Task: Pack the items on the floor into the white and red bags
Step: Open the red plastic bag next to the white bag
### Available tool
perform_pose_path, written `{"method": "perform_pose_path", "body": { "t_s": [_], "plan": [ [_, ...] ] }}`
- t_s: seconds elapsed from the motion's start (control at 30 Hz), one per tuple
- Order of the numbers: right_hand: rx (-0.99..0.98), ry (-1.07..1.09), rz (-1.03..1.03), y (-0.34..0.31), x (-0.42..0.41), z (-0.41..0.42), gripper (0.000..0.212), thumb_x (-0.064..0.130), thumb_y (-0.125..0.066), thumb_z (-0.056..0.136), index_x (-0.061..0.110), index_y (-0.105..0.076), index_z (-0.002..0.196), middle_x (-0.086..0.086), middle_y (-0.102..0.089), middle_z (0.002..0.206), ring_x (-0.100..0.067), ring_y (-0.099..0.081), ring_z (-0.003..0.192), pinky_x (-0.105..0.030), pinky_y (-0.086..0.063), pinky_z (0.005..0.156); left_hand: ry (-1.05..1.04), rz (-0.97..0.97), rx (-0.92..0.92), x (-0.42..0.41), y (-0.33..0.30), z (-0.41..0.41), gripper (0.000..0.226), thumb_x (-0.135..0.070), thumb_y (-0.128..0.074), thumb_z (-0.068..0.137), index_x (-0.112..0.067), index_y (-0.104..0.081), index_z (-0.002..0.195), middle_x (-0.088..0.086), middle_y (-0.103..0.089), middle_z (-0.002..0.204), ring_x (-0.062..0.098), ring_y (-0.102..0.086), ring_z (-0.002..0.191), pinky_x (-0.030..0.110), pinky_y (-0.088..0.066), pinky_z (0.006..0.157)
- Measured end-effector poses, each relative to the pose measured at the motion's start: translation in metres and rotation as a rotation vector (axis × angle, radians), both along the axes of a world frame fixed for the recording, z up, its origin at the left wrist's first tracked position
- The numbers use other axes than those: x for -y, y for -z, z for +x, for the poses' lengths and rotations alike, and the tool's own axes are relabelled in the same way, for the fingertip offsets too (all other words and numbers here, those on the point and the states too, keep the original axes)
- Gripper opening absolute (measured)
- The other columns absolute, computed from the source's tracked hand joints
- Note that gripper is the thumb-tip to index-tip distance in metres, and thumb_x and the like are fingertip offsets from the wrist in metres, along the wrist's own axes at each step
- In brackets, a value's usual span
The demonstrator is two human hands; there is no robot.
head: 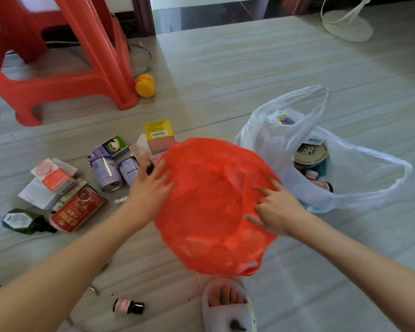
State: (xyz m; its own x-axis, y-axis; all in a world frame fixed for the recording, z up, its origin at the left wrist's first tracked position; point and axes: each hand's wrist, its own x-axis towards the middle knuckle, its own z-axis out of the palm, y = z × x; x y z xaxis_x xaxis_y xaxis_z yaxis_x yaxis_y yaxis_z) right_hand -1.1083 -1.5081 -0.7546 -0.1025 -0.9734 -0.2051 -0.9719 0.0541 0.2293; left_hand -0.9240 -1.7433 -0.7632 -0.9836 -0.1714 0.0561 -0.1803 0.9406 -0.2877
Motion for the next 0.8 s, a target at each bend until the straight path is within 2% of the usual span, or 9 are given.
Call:
{"method": "perform_pose_path", "body": {
  "t_s": [0.07, 0.17, 0.27, 0.37, 0.5, 0.57, 0.63, 0.73, 0.8],
  "plan": [
    [-0.042, 0.013, -0.031, -0.003, -0.009, -0.018, 0.066, 0.053, -0.03, 0.079, 0.013, -0.062, 0.037, 0.0, -0.054, 0.035, -0.024, -0.067, 0.06, -0.05, -0.038, 0.101, -0.028, -0.022, -0.019, 0.018, -0.004, 0.003, 0.014, -0.004, -0.061, 0.056, -0.009, -0.069, 0.067, 0.013, -0.067, 0.084, 0.039, -0.055, 0.116, 0.054, 0.009, 0.11],
    [-0.063, 0.025, -0.062, -0.007, -0.018, -0.032, 0.065, 0.056, -0.029, 0.079, 0.013, -0.06, 0.042, -0.001, -0.054, 0.037, -0.021, -0.063, 0.052, -0.049, -0.026, 0.105, -0.011, -0.014, 0.02, 0.028, -0.018, 0.002, 0.02, -0.009, -0.078, 0.042, -0.009, -0.067, 0.059, 0.012, -0.067, 0.081, 0.037, -0.054, 0.117, 0.052, 0.007, 0.11],
    [-0.087, 0.101, 0.197, -0.028, -0.016, -0.033, 0.068, 0.064, -0.021, 0.083, 0.017, -0.07, 0.08, -0.004, -0.069, 0.066, -0.022, -0.066, 0.081, -0.047, -0.001, 0.114, 0.009, -0.044, -0.005, 0.029, -0.033, -0.001, 0.026, -0.018, -0.083, 0.038, -0.007, -0.068, 0.057, 0.014, -0.068, 0.085, 0.037, -0.053, 0.119, 0.053, 0.004, 0.109],
    [-0.097, 0.188, 0.425, -0.045, -0.014, -0.032, 0.071, 0.074, -0.03, 0.08, 0.025, -0.053, 0.125, -0.001, -0.069, 0.1, -0.02, -0.057, 0.108, -0.047, 0.011, 0.115, 0.028, -0.095, 0.03, 0.022, -0.037, 0.001, 0.025, -0.014, -0.081, 0.037, -0.011, -0.072, 0.059, 0.011, -0.069, 0.089, 0.035, -0.052, 0.121, 0.054, 0.007, 0.11],
    [-0.121, 0.272, 0.379, -0.033, -0.016, -0.028, 0.1, 0.079, -0.052, 0.064, 0.031, -0.021, 0.146, -0.007, -0.06, 0.117, -0.026, -0.057, 0.107, -0.054, -0.004, 0.114, 0.062, -0.004, 0.149, 0.003, -0.03, 0.011, 0.028, -0.014, -0.08, 0.033, -0.012, -0.068, 0.059, 0.014, -0.069, 0.092, 0.04, -0.052, 0.119, 0.058, -0.001, 0.106],
    [-0.101, 0.263, 0.22, -0.026, -0.01, -0.024, 0.105, 0.08, -0.061, 0.049, 0.031, -0.038, 0.139, -0.009, -0.064, 0.107, -0.029, -0.063, 0.084, -0.058, -0.034, 0.099, 0.045, 0.079, 0.215, -0.012, -0.027, 0.012, 0.032, -0.03, -0.078, 0.04, -0.017, -0.069, 0.068, 0.013, -0.068, 0.097, 0.042, -0.049, 0.121, 0.061, -0.006, 0.106],
    [-0.048, 0.217, 0.042, -0.019, 0.001, -0.02, 0.107, 0.077, -0.068, 0.041, 0.028, -0.046, 0.133, -0.009, -0.065, 0.101, -0.028, -0.062, 0.073, -0.044, -0.049, 0.072, 0.021, 0.25, 0.201, -0.037, -0.029, 0.007, 0.038, -0.056, -0.059, 0.064, -0.026, -0.071, 0.086, 0.006, -0.067, 0.11, 0.039, -0.04, 0.129, 0.067, -0.007, 0.107],
    [0.031, 0.203, -0.023, -0.017, 0.026, -0.011, 0.109, 0.065, -0.076, 0.047, 0.031, -0.033, 0.141, -0.013, -0.054, 0.13, -0.033, -0.059, 0.101, -0.04, -0.049, 0.07, 0.079, 0.465, 0.145, -0.074, -0.016, 0.0, 0.062, -0.071, -0.016, 0.08, -0.045, -0.045, 0.129, -0.012, -0.034, 0.148, 0.027, 0.006, 0.143, 0.064, 0.019, 0.103],
    [0.082, 0.204, 0.003, -0.015, 0.044, -0.012, 0.106, 0.062, -0.07, 0.062, 0.039, -0.009, 0.146, -0.009, -0.021, 0.154, -0.033, -0.034, 0.133, -0.046, -0.041, 0.093, 0.248, 0.498, 0.248, -0.089, -0.009, 0.006, 0.054, -0.067, -0.019, 0.084, -0.049, -0.044, 0.127, -0.015, -0.034, 0.147, 0.03, 0.002, 0.143, 0.065, 0.015, 0.103]
  ]
}}
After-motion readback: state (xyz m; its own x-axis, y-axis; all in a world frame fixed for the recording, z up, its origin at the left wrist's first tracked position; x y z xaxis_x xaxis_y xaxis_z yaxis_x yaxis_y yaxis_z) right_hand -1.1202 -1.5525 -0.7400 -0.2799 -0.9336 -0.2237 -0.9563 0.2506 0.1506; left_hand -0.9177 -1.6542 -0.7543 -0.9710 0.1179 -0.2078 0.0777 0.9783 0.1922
